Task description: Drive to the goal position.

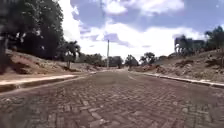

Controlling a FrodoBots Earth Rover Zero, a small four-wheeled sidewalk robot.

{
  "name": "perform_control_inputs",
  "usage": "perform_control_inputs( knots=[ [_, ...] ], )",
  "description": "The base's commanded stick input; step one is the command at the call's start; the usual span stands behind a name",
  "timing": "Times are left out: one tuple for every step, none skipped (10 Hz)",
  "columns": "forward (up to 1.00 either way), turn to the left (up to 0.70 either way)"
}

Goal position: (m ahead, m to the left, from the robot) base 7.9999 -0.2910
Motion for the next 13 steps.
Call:
perform_control_inputs(
  knots=[
    [1.0,0.0],
    [1.0,0.0],
    [1.0,0.0],
    [1.0,0.0],
    [1.0,0.0],
    [1.0,0.0],
    [1.0,0.0],
    [1.0,0.0],
    [1.0,0.0],
    [1.0,0.0],
    [1.0,0.0],
    [1.0,0.0],
    [1.0,0.0]
  ],
)
